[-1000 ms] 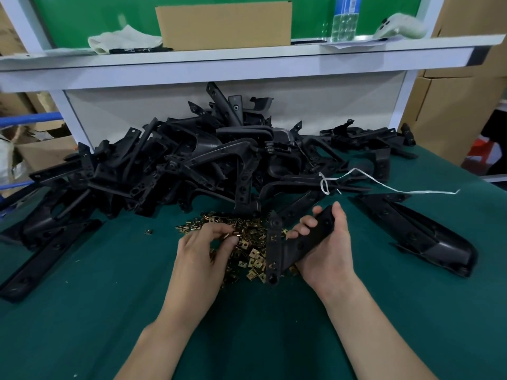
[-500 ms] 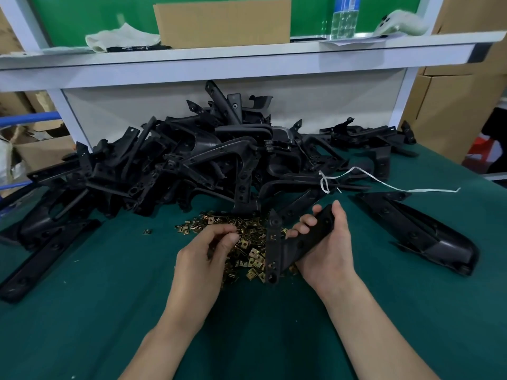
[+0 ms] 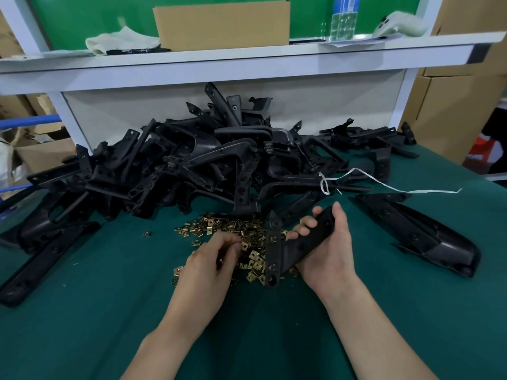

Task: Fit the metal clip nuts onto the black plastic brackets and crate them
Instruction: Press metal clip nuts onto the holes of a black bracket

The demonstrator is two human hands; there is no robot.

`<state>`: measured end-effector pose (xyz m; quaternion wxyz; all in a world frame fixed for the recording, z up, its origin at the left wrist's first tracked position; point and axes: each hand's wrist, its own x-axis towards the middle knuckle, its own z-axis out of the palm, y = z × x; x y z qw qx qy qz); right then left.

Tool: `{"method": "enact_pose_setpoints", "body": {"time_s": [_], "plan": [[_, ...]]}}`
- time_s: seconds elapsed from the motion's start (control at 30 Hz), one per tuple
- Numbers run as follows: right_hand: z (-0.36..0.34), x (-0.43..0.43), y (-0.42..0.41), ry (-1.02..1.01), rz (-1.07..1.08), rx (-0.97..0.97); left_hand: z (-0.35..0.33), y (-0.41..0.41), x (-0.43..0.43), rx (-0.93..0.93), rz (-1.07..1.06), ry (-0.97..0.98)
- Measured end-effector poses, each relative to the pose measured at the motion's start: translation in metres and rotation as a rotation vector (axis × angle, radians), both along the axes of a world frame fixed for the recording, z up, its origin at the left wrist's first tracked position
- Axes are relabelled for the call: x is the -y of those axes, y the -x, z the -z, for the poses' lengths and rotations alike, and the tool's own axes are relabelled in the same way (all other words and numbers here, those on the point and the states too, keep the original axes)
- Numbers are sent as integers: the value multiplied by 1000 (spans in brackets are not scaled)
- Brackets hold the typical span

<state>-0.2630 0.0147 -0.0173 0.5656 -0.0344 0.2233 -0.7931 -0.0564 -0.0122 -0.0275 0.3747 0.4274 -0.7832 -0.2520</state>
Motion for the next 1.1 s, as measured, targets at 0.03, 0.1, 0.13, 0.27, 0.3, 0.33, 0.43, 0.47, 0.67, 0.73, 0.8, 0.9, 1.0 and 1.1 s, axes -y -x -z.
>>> {"method": "enact_pose_setpoints", "body": {"time_s": [0.03,0.1,0.13,0.27,0.3,0.33,0.43,0.47,0.67,0.73,0.8,0.9,1.0,1.1], "plan": [[0,0,0,-1,0,1,0,0,0,-3,8,-2],[-1,0,0,-3,-2,2,2,-1,2,-10,11,-7],[-1,0,0,-4,-2,2,3,-1,2,-12,8,-14],[-2,0,-1,-5,-5,10,5,-1,4,-7,-13,-35],[-2,0,-1,-4,-6,12,5,-1,4,-13,-16,-39],[-2,0,-1,-2,-7,13,4,-1,4,-11,-22,-36],[-2,-1,0,-1,-6,12,0,0,2,-24,-32,-62],[-1,-1,0,-2,-5,12,-1,1,1,-69,-26,-88],[-1,1,0,-6,0,8,-11,6,-9,-320,39,-218],[-1,1,0,-10,0,13,-14,6,-12,-345,60,-218],[-1,1,0,-12,5,16,-18,8,-16,-358,80,-209],[-1,1,0,-16,8,6,-21,10,-20,-377,104,-212],[-2,1,-1,-18,10,1,-22,11,-21,-357,113,-212],[-1,1,-1,-22,18,4,-23,12,-22,-355,109,-210]]}}
